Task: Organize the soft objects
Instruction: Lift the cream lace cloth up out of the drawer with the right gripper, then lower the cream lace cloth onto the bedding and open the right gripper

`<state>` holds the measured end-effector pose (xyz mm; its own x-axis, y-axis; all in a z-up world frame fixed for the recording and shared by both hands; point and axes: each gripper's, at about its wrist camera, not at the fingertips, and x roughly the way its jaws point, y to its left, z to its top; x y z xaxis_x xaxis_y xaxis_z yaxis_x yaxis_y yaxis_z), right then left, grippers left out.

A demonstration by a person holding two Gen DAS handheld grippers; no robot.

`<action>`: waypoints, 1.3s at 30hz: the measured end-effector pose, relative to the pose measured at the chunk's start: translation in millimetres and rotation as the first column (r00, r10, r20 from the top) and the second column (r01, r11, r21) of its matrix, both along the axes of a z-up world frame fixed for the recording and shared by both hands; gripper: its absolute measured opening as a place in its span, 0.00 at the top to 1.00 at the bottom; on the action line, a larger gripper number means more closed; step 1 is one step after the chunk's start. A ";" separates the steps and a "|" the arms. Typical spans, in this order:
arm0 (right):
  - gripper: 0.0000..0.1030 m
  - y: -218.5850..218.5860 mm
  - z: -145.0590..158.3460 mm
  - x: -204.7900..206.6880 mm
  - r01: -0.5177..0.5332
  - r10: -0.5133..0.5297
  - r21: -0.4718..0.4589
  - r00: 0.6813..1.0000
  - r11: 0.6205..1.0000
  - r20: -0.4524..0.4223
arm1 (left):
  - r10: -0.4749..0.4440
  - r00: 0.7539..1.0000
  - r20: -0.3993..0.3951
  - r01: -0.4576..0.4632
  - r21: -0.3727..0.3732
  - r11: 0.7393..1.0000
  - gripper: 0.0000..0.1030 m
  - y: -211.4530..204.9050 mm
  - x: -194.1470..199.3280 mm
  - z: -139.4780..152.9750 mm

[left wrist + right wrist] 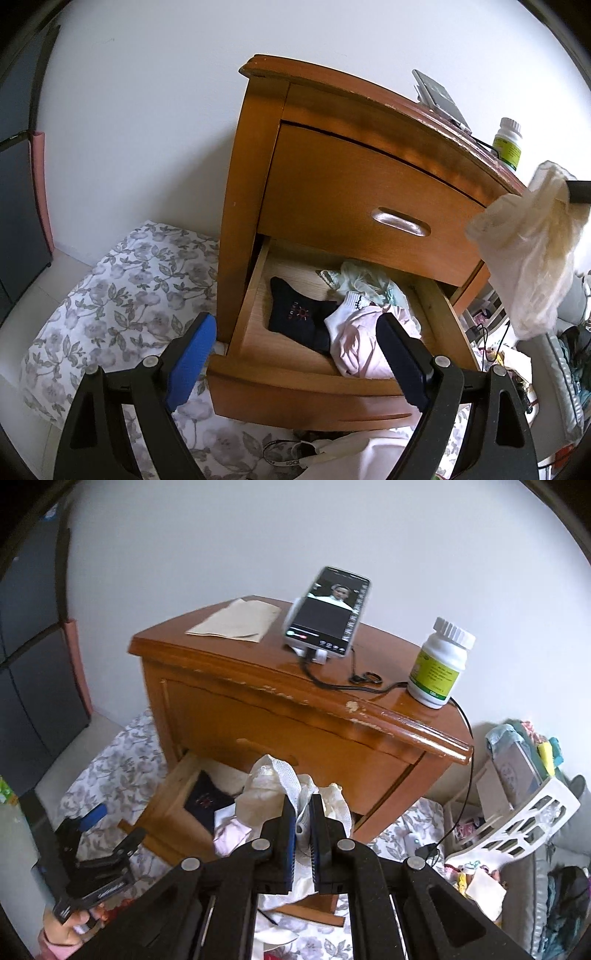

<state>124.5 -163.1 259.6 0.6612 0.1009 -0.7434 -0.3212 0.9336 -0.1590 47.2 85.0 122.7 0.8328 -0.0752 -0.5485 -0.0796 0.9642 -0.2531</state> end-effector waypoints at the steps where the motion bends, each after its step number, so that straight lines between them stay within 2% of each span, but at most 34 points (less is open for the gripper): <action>1: 0.93 0.0 -0.1 -3.8 -0.007 0.007 0.001 1.000 1.000 0.002 | -0.001 1.000 0.001 0.001 0.001 1.000 0.14 -0.3 -0.5 0.3; 7: 0.93 7.5 -12.4 -27.4 -0.070 0.070 0.009 0.997 0.997 -0.017 | -0.015 1.000 -0.005 0.016 0.022 1.000 0.14 -5.9 -1.6 0.4; 17: 0.93 13.6 -66.7 -38.8 -0.120 0.123 0.030 0.984 0.992 -0.133 | -0.021 1.000 -0.021 0.022 0.042 0.999 0.14 -8.4 -1.6 -2.1; 23: 0.93 12.9 -116.2 -43.7 -0.119 0.123 0.033 0.967 0.992 -0.223 | -0.016 0.999 -0.028 0.017 0.042 0.999 0.14 -6.1 -2.0 -3.7; 29: 0.93 10.2 -182.2 -51.0 -0.089 0.098 0.043 0.945 0.995 -0.312 | -0.009 0.999 -0.043 0.011 0.046 0.999 0.14 -4.6 0.2 -7.6; 35: 0.93 9.6 -249.6 -61.6 -0.046 0.087 0.103 0.894 0.994 -0.439 | -0.007 0.999 -0.054 0.010 0.054 0.998 0.14 -5.0 0.8 -10.6; 39: 0.93 7.7 -265.5 -69.0 -0.031 0.086 0.123 0.881 0.992 -0.465 | -0.007 0.998 -0.062 0.011 0.064 0.998 0.14 -5.5 1.6 -12.4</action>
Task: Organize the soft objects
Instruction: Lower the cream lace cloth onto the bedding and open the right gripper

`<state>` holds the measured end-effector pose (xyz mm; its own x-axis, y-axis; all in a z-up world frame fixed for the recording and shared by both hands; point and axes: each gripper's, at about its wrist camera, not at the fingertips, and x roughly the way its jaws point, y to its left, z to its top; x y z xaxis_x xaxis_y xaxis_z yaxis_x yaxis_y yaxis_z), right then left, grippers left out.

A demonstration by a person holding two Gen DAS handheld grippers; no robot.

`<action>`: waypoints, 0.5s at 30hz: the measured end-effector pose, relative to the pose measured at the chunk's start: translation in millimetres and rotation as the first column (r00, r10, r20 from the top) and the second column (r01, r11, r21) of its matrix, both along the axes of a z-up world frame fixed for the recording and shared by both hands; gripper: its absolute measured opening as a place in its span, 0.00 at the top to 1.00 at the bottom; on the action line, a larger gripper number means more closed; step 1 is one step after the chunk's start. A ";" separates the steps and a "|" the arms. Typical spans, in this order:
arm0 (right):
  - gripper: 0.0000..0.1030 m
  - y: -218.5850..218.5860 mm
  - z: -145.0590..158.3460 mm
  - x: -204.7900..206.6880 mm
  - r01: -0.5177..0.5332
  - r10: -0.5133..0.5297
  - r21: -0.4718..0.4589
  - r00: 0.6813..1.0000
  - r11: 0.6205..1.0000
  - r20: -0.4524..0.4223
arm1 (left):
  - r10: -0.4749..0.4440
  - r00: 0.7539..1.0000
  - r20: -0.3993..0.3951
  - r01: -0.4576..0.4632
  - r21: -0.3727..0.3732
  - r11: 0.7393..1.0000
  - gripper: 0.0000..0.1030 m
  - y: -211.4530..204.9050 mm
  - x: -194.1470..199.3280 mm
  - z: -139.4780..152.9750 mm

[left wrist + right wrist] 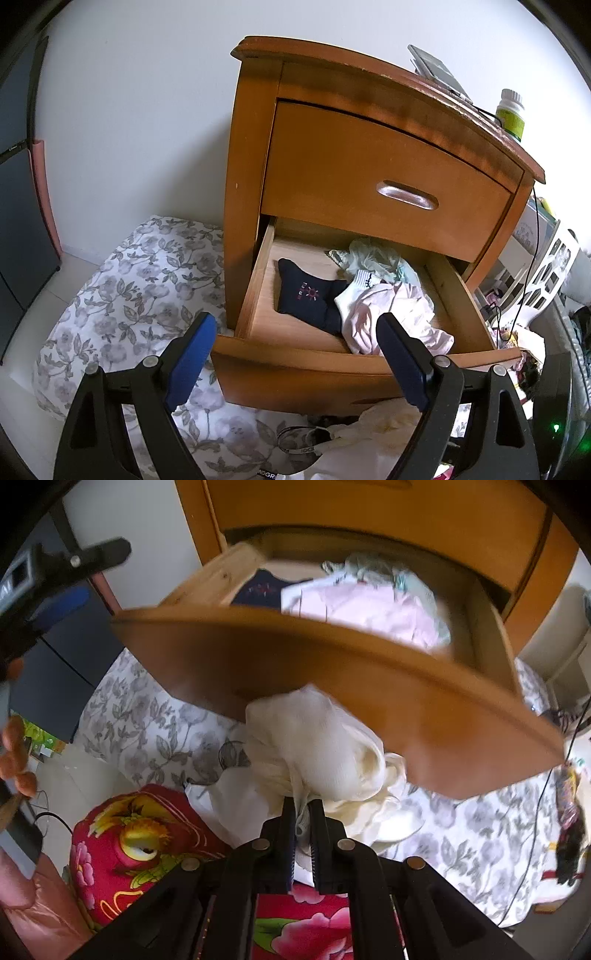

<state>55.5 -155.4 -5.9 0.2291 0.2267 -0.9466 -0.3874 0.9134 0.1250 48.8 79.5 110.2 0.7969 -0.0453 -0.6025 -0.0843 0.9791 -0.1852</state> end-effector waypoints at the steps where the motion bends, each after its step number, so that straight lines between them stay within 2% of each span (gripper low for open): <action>1: 0.93 -0.3 -1.7 -2.2 -0.004 0.004 0.005 1.000 1.000 -0.003 | 0.001 1.000 -0.001 -0.001 0.001 1.000 0.14 0.1 0.5 -0.2; 9: 0.93 -3.2 -12.0 -5.2 0.023 -0.022 0.028 1.000 0.999 -0.020 | -0.007 1.000 -0.012 0.007 0.019 1.000 0.14 -3.6 -1.0 -1.4; 15: 0.90 -14.9 9.9 -4.7 0.084 -0.088 0.069 0.995 0.994 0.048 | -0.011 1.000 -0.022 0.012 0.037 0.999 0.14 -7.4 -3.7 -1.4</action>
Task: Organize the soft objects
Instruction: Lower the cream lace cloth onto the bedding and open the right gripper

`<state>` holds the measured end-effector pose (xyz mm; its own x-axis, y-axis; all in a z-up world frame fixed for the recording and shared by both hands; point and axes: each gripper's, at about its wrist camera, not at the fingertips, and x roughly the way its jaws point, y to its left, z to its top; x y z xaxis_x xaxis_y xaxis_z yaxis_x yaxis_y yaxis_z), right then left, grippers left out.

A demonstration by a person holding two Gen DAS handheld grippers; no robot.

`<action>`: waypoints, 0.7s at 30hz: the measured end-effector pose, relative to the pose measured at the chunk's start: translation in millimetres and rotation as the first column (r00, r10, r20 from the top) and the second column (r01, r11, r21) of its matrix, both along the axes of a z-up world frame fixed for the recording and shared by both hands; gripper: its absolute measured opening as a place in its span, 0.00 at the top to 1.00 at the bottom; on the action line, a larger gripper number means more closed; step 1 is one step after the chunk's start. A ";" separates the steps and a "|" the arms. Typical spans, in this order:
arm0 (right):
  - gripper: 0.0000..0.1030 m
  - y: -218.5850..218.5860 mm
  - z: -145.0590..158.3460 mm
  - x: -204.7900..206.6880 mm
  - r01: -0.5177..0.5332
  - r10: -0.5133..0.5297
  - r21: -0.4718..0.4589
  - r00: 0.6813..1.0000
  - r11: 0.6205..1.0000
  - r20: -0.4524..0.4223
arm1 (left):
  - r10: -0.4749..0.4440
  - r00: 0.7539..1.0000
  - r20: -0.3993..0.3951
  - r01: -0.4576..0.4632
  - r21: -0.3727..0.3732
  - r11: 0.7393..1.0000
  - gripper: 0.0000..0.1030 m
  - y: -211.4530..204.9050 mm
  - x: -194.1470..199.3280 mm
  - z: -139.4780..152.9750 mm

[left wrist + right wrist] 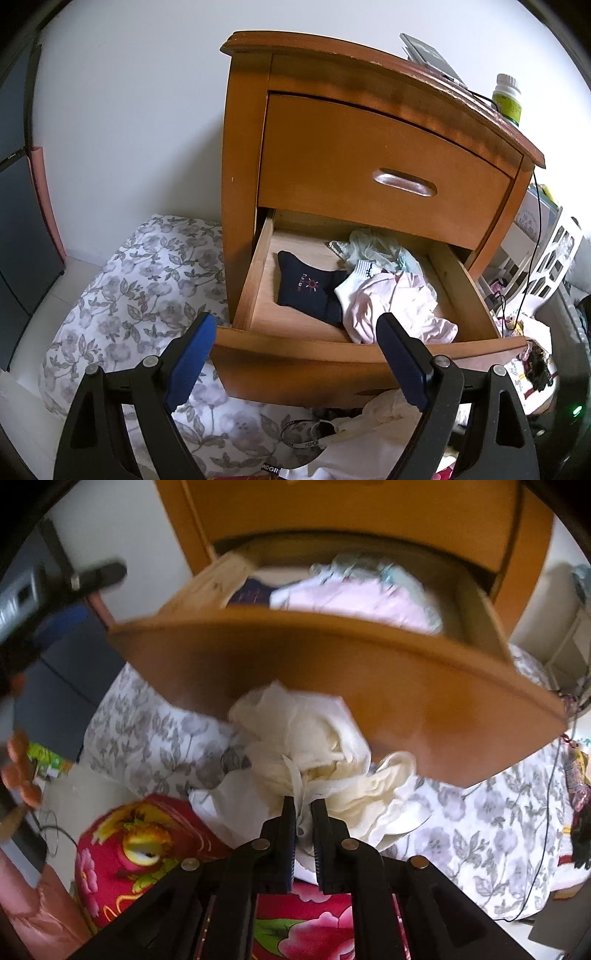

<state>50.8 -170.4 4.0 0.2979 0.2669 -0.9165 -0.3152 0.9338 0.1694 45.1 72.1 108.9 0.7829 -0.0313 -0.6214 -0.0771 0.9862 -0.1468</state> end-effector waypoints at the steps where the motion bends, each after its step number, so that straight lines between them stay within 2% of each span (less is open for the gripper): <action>1: 0.86 -3.9 3.8 -0.4 0.015 -0.016 0.012 1.000 1.000 0.010 | -0.001 1.000 -0.002 0.001 0.005 1.000 0.14 -1.1 -1.2 -0.1; 4: 0.72 -12.9 12.0 -2.3 0.068 -0.069 0.031 0.997 0.997 0.037 | 0.000 1.000 -0.005 0.000 0.017 1.000 0.14 -3.7 -5.2 0.5; 5: 0.71 -16.2 15.4 -4.1 0.087 -0.089 0.038 0.995 0.995 0.053 | 0.001 1.000 -0.006 -0.001 0.023 1.000 0.14 -5.1 -7.0 1.2; 8: 0.60 -25.2 23.6 -9.5 0.149 -0.155 0.066 0.983 0.987 0.097 | -0.007 1.000 -0.007 0.007 0.037 0.999 0.14 -8.7 -10.4 2.9; 10: 0.50 -28.8 29.3 -13.2 0.195 -0.202 0.068 0.971 0.978 0.131 | -0.011 1.000 -0.009 0.012 0.048 0.999 0.14 -10.7 -12.3 3.6; 12: 0.47 -30.8 35.6 -15.4 0.208 -0.216 0.068 0.964 0.976 0.153 | -0.010 1.000 -0.014 0.011 0.064 0.998 0.14 -12.8 -14.2 3.7; 14: 0.39 -31.9 42.4 -17.3 0.210 -0.220 0.074 0.960 0.975 0.173 | -0.004 1.000 -0.016 0.005 0.076 0.997 0.14 -13.0 -17.2 4.8; 16: 0.26 -34.0 51.7 -18.9 0.225 -0.236 0.074 0.949 0.971 0.209 | 0.006 1.000 -0.015 -0.005 0.078 0.997 0.14 -11.9 -19.7 6.3; 21: 0.05 -39.4 63.5 -21.7 0.247 -0.258 0.073 0.928 0.966 0.268 | 0.021 1.000 -0.013 -0.020 0.077 0.997 0.14 -9.8 -25.6 9.9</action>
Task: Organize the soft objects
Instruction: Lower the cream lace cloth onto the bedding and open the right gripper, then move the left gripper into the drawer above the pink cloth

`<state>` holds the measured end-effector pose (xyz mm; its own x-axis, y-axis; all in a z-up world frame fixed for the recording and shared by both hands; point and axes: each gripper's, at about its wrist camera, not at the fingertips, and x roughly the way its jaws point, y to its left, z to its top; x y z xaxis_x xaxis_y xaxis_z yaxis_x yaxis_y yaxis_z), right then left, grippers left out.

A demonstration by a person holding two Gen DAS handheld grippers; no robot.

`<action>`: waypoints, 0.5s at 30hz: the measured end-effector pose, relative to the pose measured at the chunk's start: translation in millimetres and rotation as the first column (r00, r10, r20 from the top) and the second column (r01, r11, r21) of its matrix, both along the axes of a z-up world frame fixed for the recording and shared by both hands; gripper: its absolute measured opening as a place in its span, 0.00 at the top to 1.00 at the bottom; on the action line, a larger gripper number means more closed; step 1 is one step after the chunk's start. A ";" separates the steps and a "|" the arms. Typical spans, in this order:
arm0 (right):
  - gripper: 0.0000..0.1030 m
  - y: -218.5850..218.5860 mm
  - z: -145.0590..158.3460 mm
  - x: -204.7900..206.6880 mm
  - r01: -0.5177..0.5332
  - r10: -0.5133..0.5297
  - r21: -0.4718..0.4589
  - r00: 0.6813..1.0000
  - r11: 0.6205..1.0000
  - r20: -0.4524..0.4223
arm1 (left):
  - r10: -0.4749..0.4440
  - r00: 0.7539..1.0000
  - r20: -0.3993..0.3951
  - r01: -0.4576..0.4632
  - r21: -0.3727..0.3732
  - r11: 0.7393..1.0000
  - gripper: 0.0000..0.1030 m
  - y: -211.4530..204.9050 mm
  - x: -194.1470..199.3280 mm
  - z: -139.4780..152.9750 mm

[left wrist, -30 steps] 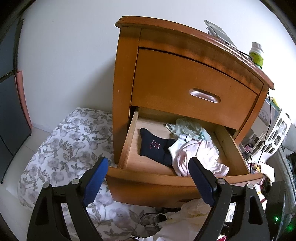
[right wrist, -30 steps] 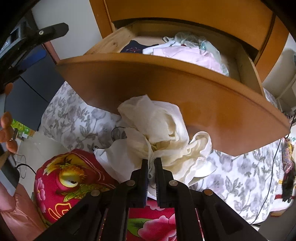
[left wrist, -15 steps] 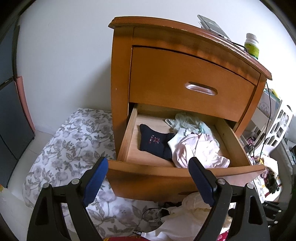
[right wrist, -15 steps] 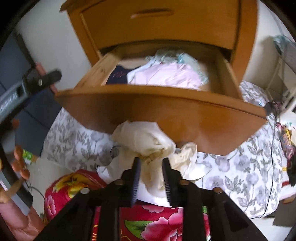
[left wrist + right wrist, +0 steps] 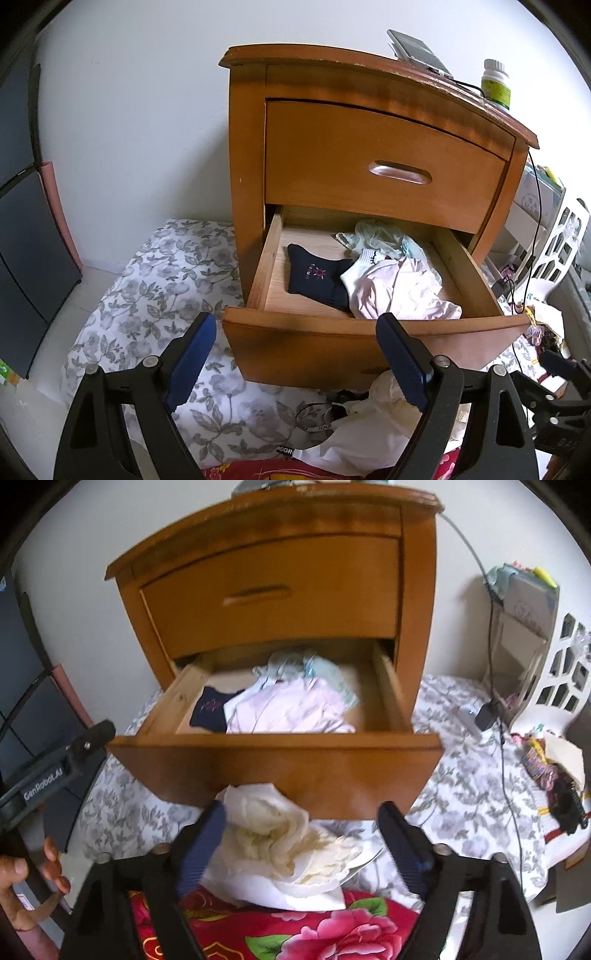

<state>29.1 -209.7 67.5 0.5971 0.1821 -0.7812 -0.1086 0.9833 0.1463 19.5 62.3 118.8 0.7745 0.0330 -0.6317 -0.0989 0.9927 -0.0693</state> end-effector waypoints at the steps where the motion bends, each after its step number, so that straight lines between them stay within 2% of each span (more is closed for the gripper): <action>1: 0.00 -1.0 1.4 0.0 0.003 -0.004 0.004 1.000 1.000 0.008 | 0.001 1.000 -0.001 -0.001 0.001 1.000 0.14 -0.1 -1.0 0.3; 8: 0.00 -6.5 12.0 -0.1 0.002 -0.004 0.026 0.998 1.000 0.056 | -0.005 1.000 -0.017 0.005 0.007 1.000 0.14 -3.9 -7.3 1.6; 15: 0.00 -8.9 46.0 6.4 -0.012 0.010 0.014 0.991 1.000 0.135 | -0.015 1.000 -0.021 0.015 0.000 1.000 0.14 -9.9 -11.3 7.2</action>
